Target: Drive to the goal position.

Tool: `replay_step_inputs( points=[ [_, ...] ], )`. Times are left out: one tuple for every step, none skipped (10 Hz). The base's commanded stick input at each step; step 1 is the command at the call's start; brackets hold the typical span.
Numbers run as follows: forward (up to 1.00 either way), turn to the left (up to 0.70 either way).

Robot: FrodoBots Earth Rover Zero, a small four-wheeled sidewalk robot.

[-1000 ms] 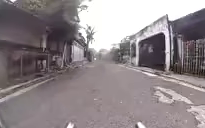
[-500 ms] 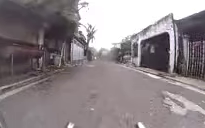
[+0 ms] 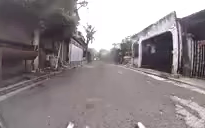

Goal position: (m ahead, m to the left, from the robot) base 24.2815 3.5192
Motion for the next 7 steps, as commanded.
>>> replay_step_inputs(
  points=[
    [0.70, 0.07],
    [0.70, 0.12],
    [0.70, 0.14],
    [0.70, 0.14],
    [0.70, 0.14],
    [0.70, 0.14],
    [0.70, 0.14]
  ],
)
